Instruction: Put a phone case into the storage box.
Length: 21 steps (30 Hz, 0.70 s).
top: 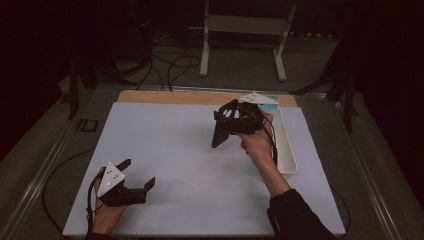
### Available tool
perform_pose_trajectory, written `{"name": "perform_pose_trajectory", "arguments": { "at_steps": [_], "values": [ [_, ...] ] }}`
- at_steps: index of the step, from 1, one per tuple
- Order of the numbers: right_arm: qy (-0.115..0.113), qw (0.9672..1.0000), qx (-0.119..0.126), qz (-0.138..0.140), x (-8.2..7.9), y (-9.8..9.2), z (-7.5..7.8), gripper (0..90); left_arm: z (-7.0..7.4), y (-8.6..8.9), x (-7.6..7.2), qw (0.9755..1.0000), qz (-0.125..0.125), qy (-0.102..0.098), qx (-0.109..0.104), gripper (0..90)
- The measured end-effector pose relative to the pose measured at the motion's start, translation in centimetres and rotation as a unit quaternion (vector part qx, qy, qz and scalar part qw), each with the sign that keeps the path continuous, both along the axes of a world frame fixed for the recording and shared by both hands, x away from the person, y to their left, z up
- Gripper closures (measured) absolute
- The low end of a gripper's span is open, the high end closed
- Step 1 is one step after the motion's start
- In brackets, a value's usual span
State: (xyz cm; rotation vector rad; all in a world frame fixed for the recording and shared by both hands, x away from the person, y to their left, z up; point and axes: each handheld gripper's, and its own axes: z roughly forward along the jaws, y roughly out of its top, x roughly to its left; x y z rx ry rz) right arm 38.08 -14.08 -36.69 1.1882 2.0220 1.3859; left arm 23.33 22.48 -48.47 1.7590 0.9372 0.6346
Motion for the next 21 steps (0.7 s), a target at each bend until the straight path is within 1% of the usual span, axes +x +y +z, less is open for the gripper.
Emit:
{"name": "perform_pose_trajectory", "arguments": {
  "at_steps": [10,15,21],
  "values": [
    [0.000,1.0000,-0.004,-0.009,0.9,-0.1,0.2,14.9,0.0,0.0,0.0,1.0000,0.000,-0.001,-0.001,0.4],
    [0.001,0.9999,0.002,-0.012,1.3,-0.3,0.4,14.9,0.0,0.0,0.0,1.0000,0.000,-0.001,-0.002,0.4],
    [-0.002,0.9998,-0.002,-0.020,1.9,-0.4,0.6,15.0,0.0,0.0,0.0,1.0000,0.001,-0.002,-0.002,0.4]
  ]
}}
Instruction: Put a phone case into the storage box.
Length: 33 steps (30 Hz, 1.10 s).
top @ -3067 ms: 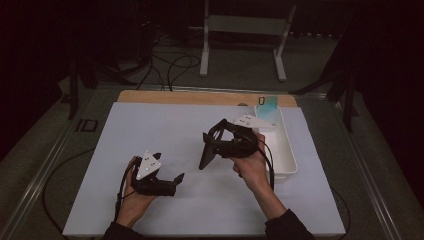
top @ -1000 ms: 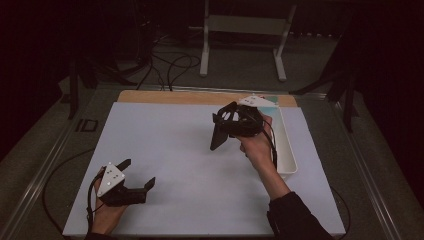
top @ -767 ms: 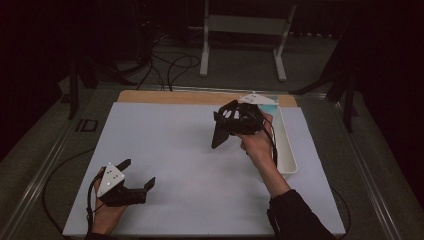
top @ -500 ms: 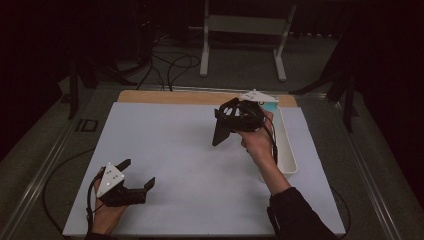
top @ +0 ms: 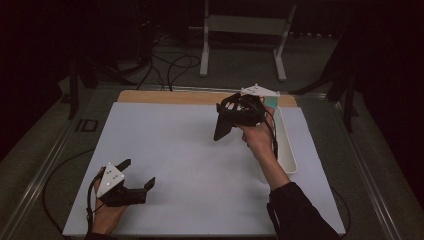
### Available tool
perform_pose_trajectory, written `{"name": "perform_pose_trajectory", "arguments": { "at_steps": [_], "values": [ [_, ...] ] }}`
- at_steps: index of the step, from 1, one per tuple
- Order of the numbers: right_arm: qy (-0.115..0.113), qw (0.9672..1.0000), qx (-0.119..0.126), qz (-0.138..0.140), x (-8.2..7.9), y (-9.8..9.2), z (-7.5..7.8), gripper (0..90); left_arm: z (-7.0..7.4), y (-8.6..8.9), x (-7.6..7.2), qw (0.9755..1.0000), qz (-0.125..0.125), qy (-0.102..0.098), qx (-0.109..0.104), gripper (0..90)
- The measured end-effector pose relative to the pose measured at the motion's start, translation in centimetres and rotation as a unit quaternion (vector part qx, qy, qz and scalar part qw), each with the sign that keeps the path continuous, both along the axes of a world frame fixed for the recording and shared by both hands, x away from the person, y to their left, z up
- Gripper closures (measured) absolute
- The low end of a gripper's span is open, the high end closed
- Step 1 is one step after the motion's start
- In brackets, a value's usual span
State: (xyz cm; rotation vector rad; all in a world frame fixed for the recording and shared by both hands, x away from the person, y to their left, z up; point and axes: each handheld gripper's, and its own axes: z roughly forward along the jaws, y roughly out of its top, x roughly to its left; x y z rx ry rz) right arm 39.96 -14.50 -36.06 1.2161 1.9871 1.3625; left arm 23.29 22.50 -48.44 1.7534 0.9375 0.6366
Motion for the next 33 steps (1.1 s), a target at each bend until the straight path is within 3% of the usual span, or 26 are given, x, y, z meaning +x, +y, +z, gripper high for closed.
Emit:
{"name": "perform_pose_trajectory", "arguments": {
  "at_steps": [21,33],
  "values": [
    [-0.004,0.9995,-0.011,-0.029,2.2,0.1,0.8,15.0,0.0,0.0,0.0,1.0000,0.002,-0.001,0.000,0.4],
    [-0.002,0.9984,-0.016,-0.054,3.3,-1.1,0.9,15.0,0.0,0.1,0.0,1.0000,0.002,-0.002,-0.001,0.4]
  ]
}}
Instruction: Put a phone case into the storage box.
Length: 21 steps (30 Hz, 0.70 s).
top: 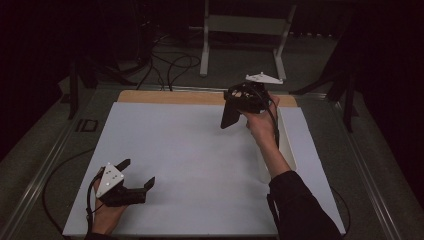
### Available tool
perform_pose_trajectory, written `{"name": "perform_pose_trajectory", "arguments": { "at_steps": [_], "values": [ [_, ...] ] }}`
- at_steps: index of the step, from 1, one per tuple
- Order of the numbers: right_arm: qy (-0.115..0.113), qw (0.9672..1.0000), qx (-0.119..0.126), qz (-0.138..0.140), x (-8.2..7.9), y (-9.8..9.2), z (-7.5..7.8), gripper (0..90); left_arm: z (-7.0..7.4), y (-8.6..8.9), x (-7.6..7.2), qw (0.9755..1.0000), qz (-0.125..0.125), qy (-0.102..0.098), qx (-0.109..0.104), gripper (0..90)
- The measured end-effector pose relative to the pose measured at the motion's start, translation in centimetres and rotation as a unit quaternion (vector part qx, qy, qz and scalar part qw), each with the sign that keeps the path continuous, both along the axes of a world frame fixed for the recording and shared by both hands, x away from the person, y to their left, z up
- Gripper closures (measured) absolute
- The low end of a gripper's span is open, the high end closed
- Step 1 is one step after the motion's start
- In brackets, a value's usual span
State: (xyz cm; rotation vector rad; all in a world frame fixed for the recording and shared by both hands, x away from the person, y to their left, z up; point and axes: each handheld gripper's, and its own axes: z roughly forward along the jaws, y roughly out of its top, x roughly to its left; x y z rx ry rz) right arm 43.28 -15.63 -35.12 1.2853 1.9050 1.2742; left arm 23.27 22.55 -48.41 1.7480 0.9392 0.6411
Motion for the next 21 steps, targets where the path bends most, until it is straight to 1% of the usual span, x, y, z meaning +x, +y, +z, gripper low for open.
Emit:
{"name": "perform_pose_trajectory", "arguments": {
  "at_steps": [3,4,7,21],
  "values": [
    [0.000,1.0000,0.000,-0.001,0.1,-0.1,0.0,15.0,0.0,0.0,0.0,1.0000,0.000,0.001,0.001,0.4],
    [0.001,1.0000,0.004,-0.006,0.2,-0.5,0.0,15.0,0.0,0.0,0.0,1.0000,0.000,0.001,0.001,0.4],
    [0.002,0.9999,0.010,-0.014,0.4,-0.9,0.0,15.0,0.0,0.0,0.0,1.0000,0.000,0.000,0.000,0.4],
    [-0.005,0.9993,0.008,-0.036,0.8,-2.5,0.4,15.0,0.0,0.0,0.0,1.0000,0.001,0.000,0.000,0.4]
  ]
}}
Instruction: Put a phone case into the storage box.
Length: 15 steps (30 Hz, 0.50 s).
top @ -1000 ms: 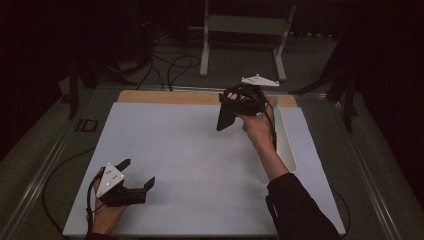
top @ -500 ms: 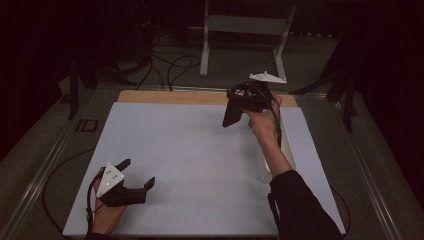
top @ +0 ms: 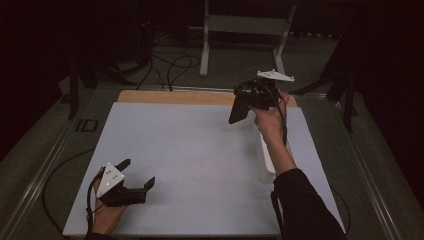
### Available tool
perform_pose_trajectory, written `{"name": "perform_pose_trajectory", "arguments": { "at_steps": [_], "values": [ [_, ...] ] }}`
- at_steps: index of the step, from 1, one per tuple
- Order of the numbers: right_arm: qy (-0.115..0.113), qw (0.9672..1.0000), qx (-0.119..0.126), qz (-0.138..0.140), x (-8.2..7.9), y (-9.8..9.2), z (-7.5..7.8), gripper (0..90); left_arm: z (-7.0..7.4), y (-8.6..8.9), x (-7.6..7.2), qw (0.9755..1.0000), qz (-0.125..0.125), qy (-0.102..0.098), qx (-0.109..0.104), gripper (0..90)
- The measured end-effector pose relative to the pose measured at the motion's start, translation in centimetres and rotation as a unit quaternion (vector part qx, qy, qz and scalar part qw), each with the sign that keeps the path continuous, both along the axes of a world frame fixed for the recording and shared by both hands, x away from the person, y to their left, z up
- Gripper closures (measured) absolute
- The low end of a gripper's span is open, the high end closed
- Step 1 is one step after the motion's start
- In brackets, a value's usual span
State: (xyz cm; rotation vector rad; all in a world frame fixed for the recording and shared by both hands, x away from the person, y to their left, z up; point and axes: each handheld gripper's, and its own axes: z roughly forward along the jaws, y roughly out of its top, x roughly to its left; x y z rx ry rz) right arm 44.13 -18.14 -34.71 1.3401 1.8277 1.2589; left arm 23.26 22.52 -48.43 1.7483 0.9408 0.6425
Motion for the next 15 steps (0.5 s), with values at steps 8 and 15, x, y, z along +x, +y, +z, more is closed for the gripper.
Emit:
{"name": "perform_pose_trajectory", "arguments": {
  "at_steps": [8,15],
  "values": [
    [-0.002,0.9999,-0.001,-0.012,0.2,-0.9,0.2,15.0,0.0,0.0,0.0,1.0000,-0.001,0.000,0.000,0.4],
    [-0.004,0.9996,0.004,-0.026,0.3,-1.8,0.4,15.0,0.0,0.0,0.0,1.0000,-0.001,0.000,0.000,0.4]
  ]
}}
